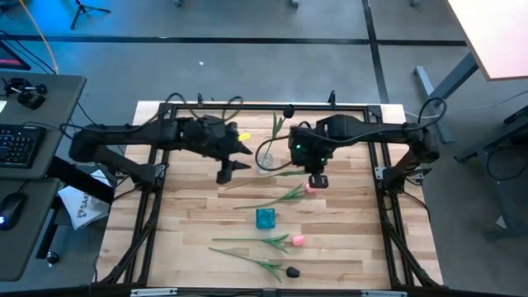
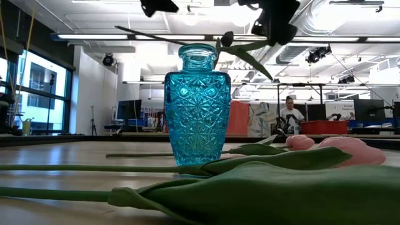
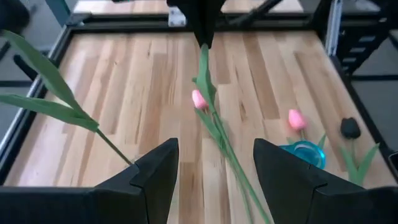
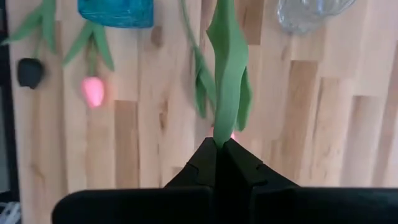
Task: Sort flowers into vase by color
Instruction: Put the top black flower into the transparent vase
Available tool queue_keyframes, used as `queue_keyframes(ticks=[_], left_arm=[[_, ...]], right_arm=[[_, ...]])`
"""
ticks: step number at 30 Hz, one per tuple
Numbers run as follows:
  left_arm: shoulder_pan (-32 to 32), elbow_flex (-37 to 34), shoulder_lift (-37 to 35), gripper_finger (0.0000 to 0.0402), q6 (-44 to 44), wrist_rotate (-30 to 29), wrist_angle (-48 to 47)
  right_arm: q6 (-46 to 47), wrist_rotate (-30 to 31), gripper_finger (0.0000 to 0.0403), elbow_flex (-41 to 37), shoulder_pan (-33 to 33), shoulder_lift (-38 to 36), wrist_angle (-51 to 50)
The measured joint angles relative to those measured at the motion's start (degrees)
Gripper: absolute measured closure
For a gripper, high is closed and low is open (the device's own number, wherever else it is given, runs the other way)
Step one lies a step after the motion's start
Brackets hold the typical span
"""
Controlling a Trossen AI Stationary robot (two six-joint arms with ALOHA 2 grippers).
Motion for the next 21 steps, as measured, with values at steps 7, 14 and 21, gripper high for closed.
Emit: queue_keyframes(ticks=[7,14,21], left_arm=[[-0.02,0.96,6.57,0.0204,-4.52,1.00,-0.70],[-0.46,1.02,10.33,0.0204,-6.19,0.96,-0.43],[-0.59,1.02,12.44,0.0204,-6.16,0.24,-0.75]], right_arm=[[-0.56,4.28,0.0400,1.81,0.41,1.35,2.76],[-0.47,4.99,0.0400,2.59,0.43,1.35,4.33],[-0.30,4.94,0.0400,2.59,0.43,1.35,4.73]])
